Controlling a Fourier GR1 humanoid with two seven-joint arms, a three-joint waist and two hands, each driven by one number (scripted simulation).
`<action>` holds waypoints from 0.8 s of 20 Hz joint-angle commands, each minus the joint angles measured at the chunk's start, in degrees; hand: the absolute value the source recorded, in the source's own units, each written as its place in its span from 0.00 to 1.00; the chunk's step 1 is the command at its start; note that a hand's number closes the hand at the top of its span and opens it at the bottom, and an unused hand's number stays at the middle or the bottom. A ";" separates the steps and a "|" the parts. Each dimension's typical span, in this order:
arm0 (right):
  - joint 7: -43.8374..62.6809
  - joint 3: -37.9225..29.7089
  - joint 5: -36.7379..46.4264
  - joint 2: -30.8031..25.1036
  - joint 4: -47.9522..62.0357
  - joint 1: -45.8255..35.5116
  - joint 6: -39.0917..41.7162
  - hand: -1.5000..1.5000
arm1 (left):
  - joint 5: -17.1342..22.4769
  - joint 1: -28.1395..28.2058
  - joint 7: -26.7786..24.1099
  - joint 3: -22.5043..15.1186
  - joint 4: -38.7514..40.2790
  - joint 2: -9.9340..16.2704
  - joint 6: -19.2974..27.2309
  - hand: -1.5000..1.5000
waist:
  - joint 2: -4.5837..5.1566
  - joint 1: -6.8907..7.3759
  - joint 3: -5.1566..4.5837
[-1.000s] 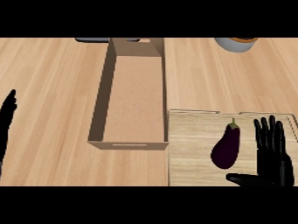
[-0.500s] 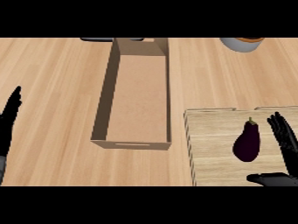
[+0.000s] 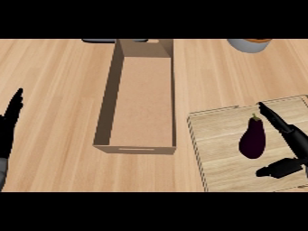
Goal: Pick the eggplant from the tray and place it in the cardboard box
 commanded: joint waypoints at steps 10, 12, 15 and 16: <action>11.05 -1.24 8.68 5.05 -3.43 -3.67 2.40 0.00 | -4.62 2.57 5.43 4.93 -7.92 -1.75 -4.12 0.50 | -0.11 -0.38 0.16; 6.11 -3.22 10.72 4.86 1.89 -4.20 3.57 0.00 | -5.89 1.34 0.69 6.70 -2.17 -3.89 -4.47 0.50 | -0.05 -0.40 0.16; 5.41 -3.55 12.22 5.88 1.58 -3.87 3.54 0.00 | -5.71 4.96 -1.47 8.38 -3.76 -3.91 -5.93 0.50 | -0.07 -0.30 0.16; 1.32 -4.60 12.99 6.96 8.60 -6.70 2.64 0.00 | -7.09 -0.83 1.79 6.78 -0.58 -5.96 -5.14 0.50 | 0.02 -0.33 0.17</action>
